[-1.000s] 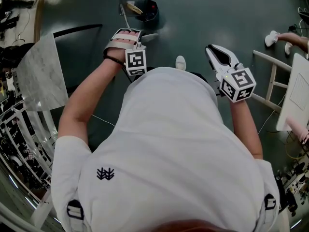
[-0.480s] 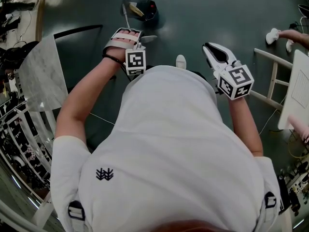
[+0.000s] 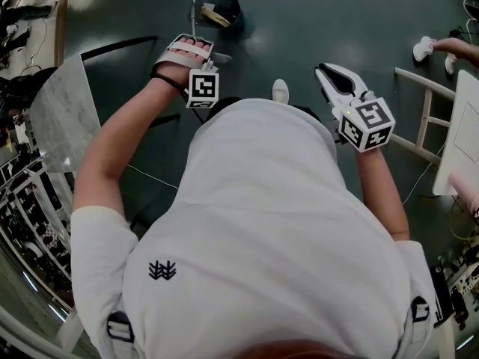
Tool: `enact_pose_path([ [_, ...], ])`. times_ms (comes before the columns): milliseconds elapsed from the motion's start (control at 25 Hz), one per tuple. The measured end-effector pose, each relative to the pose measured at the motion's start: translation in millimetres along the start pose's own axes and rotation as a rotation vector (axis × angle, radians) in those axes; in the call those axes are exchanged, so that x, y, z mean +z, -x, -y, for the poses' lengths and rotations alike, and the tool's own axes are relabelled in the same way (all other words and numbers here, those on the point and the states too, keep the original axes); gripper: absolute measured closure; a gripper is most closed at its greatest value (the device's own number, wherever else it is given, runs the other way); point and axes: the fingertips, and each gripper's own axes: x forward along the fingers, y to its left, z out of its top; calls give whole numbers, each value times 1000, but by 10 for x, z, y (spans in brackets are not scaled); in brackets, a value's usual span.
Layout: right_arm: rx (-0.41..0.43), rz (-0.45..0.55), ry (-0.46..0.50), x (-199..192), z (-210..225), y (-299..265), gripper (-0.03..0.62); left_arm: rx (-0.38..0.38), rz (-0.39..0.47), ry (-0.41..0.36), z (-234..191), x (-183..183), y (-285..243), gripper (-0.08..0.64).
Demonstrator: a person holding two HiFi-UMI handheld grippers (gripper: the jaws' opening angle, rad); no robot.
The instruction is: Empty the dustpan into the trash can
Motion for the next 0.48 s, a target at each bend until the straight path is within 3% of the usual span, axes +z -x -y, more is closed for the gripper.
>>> enact_pose_path([
  [480,14,-1,10,45,-40,-71,551,32,-173,-155,-336,-767,-247,505],
])
